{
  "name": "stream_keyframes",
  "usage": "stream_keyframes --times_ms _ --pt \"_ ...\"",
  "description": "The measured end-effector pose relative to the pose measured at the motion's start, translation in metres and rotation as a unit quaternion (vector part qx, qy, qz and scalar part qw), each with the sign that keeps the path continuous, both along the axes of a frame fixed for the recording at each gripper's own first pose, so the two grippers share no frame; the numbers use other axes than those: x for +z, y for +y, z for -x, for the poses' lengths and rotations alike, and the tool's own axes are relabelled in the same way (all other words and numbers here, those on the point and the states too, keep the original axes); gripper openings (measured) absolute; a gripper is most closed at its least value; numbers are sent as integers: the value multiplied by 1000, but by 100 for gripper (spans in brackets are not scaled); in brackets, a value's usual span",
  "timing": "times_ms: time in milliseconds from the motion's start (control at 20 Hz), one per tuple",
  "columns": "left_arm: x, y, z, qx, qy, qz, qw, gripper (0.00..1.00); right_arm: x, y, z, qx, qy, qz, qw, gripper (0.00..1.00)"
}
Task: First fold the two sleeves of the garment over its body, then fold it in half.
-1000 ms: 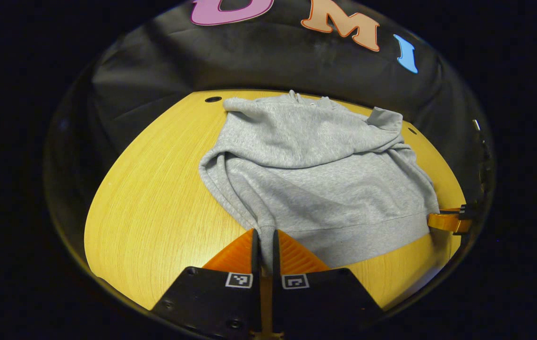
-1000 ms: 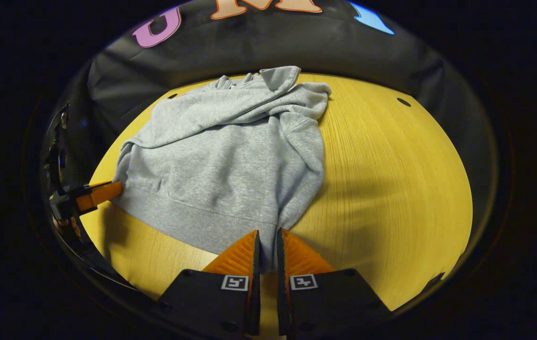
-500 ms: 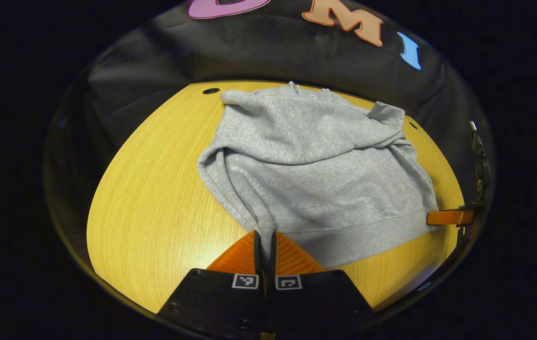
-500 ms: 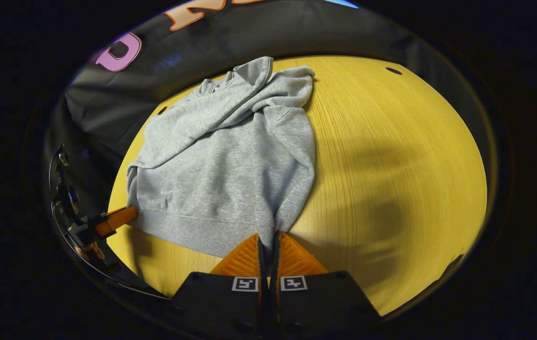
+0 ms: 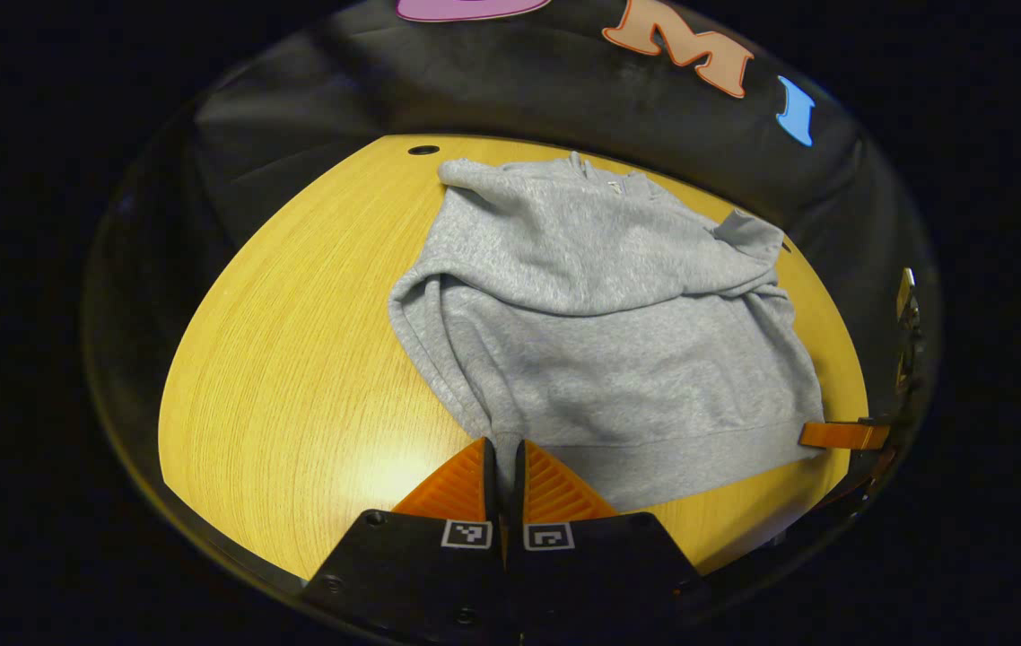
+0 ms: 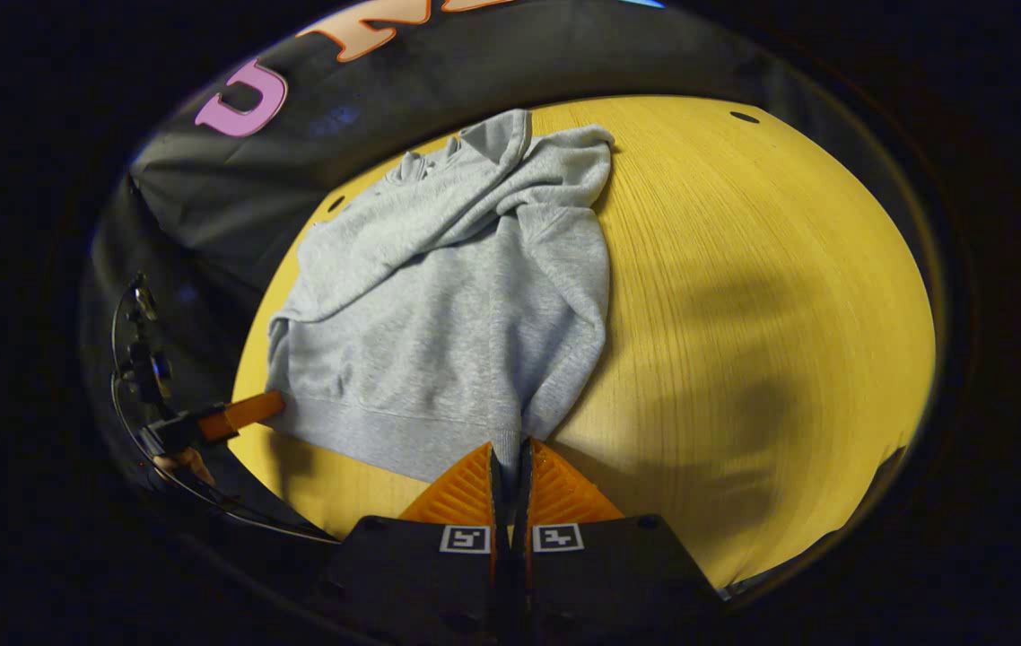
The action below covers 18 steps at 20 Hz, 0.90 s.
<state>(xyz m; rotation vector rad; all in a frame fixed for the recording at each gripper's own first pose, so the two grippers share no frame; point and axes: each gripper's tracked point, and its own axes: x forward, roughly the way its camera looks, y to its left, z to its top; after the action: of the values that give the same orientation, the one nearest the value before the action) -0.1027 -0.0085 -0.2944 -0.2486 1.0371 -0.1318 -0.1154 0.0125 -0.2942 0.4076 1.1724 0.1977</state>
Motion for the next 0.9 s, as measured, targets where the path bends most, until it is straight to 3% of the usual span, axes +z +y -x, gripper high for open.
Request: stream_keyframes --times_ms 200,500,900 --pt "34 -3 -18 27 -19 41 999 0 39 3 -20 -22 -26 -48 998 3" --pt "71 -6 -49 27 -54 58 997 0 86 9 -65 -65 -55 -118 989 2" --pt "97 3 -100 54 -75 99 991 0 117 6 -120 -111 -64 -176 976 3"
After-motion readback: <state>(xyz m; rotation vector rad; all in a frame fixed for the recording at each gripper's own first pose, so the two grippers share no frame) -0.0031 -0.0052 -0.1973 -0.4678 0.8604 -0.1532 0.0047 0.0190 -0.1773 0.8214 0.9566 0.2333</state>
